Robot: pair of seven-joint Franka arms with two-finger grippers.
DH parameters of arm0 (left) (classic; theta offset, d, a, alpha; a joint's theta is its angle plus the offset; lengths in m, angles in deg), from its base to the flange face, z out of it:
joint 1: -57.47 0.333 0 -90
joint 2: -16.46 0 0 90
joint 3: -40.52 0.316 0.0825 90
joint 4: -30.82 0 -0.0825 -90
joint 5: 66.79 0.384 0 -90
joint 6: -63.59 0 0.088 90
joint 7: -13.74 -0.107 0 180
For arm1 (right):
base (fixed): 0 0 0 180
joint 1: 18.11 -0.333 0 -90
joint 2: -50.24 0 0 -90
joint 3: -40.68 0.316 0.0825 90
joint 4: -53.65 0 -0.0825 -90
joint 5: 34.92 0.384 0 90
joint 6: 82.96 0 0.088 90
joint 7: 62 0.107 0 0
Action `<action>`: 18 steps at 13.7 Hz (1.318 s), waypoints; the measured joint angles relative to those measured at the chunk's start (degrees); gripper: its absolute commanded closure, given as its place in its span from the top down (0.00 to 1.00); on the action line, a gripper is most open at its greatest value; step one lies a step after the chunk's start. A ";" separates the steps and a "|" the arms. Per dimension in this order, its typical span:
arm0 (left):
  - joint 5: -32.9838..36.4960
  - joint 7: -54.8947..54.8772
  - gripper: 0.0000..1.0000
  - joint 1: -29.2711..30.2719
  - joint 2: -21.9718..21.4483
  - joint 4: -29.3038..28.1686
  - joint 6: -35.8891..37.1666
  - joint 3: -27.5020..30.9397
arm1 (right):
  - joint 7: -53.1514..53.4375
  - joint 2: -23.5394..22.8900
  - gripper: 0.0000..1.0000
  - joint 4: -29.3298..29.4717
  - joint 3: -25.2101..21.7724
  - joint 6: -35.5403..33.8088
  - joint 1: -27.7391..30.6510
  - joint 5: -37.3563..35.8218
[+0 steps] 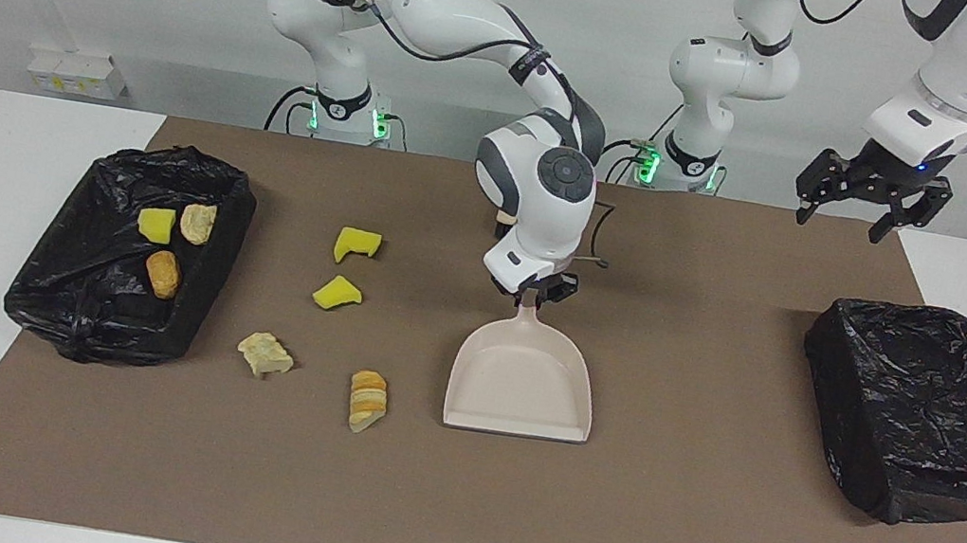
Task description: Sweep and dump trash in bin
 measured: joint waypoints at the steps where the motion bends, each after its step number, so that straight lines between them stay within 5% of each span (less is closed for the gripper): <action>1: -0.12 -0.03 1.00 -0.01 0.00 0.11 0.00 0.19 | 0.00 0.00 0.77 0.09 -0.02 -0.04 0.09 0.31; 2: -0.20 -0.03 1.00 -0.02 0.00 0.12 0.00 0.25 | 0.00 0.00 1.00 0.18 -0.03 -0.04 0.22 0.75; 9: -0.29 -0.03 1.00 -0.21 0.00 0.12 0.03 0.24 | -0.61 6.94 1.00 -2.88 -0.01 -4.99 0.25 4.83; 18: -0.34 0.01 1.00 -0.78 0.00 0.12 0.03 0.20 | 9.38 26.05 1.00 -30.66 0.49 -5.62 -4.96 11.72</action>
